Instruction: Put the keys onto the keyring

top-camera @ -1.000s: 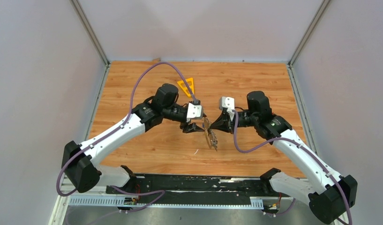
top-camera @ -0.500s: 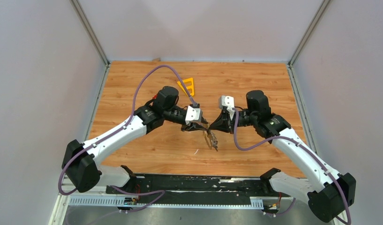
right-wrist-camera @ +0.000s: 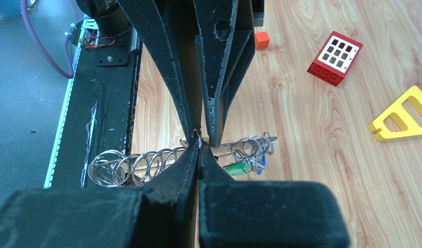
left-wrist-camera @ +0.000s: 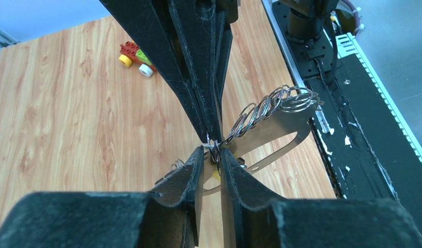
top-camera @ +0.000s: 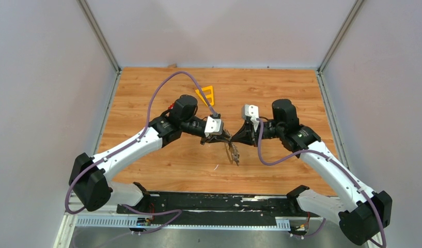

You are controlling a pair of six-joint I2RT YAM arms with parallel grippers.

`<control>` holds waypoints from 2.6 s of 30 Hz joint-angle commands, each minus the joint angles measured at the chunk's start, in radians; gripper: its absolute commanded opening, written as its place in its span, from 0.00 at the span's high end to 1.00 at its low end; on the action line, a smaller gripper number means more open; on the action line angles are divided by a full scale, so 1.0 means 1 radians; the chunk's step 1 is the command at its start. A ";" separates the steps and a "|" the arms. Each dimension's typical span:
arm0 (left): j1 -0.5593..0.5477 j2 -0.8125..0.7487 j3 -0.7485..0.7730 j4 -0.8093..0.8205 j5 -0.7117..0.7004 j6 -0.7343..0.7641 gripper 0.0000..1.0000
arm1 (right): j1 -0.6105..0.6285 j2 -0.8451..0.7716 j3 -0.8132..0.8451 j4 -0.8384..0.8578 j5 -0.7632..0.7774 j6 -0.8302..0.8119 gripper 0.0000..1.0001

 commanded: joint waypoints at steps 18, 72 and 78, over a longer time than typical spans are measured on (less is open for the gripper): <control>-0.016 -0.002 0.031 -0.034 -0.080 -0.047 1.00 | -0.007 -0.010 0.010 0.068 0.048 -0.021 1.00; -0.162 0.036 0.333 -0.473 -0.432 -0.200 1.00 | -0.003 0.033 0.028 0.136 -0.145 0.091 0.72; -0.163 0.023 0.320 -0.460 -0.423 -0.206 1.00 | -0.003 0.047 0.018 0.151 -0.150 0.097 0.73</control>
